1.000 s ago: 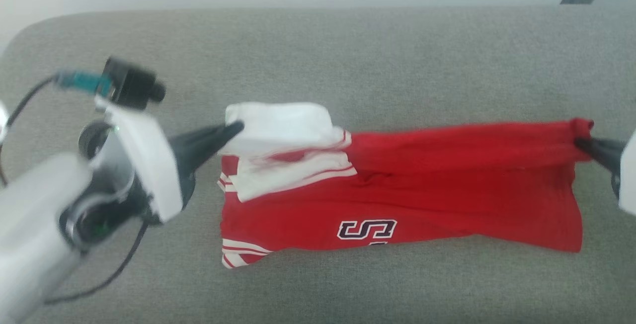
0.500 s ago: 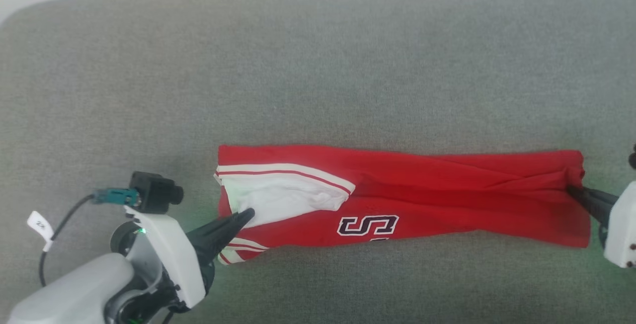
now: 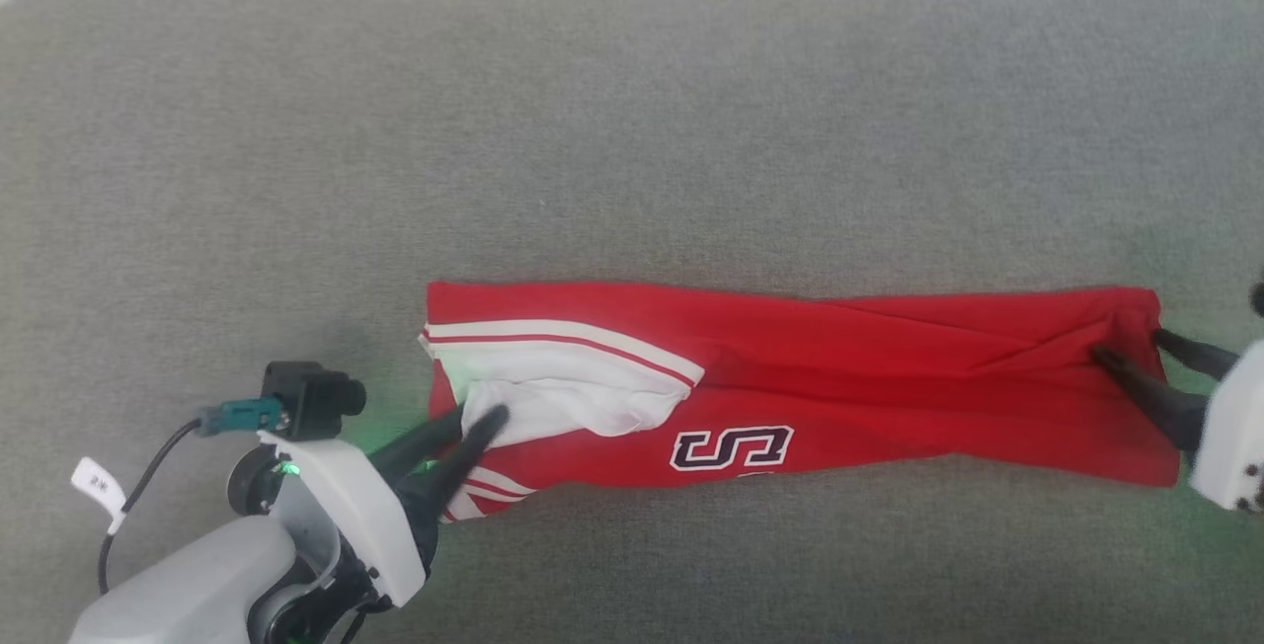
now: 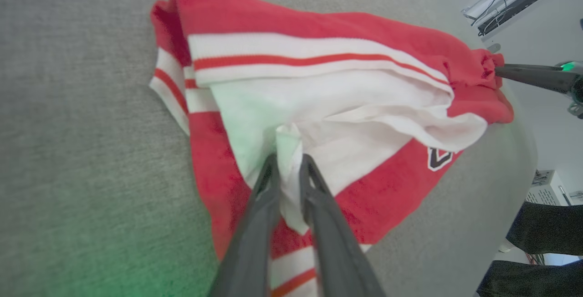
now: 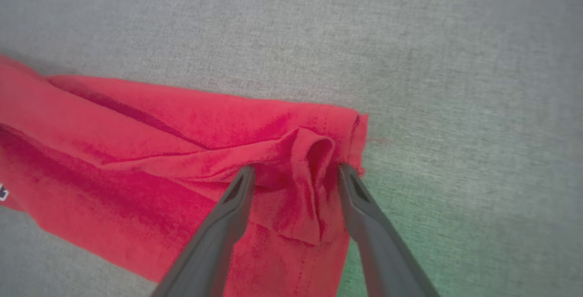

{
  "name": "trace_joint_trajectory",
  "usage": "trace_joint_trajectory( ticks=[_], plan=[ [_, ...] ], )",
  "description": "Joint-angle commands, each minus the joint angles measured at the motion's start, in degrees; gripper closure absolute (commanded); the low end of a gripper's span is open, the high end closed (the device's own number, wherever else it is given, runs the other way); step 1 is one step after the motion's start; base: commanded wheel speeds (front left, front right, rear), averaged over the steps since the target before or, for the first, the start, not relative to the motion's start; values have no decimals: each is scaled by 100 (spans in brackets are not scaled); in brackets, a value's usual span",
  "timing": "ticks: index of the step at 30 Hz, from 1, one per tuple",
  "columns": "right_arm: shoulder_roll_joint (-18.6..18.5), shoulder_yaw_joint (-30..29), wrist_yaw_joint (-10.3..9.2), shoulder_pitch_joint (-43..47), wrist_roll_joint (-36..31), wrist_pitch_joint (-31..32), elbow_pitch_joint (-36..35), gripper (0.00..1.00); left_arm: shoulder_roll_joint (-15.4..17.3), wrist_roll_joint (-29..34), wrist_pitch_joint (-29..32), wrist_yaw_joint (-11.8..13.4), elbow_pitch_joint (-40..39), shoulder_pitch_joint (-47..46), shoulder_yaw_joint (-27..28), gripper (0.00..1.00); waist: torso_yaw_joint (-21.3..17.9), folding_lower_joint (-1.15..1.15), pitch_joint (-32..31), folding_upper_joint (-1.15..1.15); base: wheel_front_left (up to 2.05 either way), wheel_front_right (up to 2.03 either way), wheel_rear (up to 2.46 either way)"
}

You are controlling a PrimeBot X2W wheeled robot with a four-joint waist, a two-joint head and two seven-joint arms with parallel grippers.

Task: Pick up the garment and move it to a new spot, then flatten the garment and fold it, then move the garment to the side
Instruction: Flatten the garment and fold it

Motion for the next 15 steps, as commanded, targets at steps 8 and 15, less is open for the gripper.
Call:
trace_joint_trajectory(
  ticks=[8, 15],
  plan=[
    [-243, -604, -1, 577, 563, 70, 96, 0, -367, 468, -292, 5, -19, 649, 1278, 0, 374, 0, -208, 0, 0, 0, 0],
    [-137, -795, -1, 660, 793, 557, 540, 0, -1291, 1840, -295, 21, 67, 1605, 3007, 0, 746, 0, -231, 0, 0, 0, 0]
  ],
)
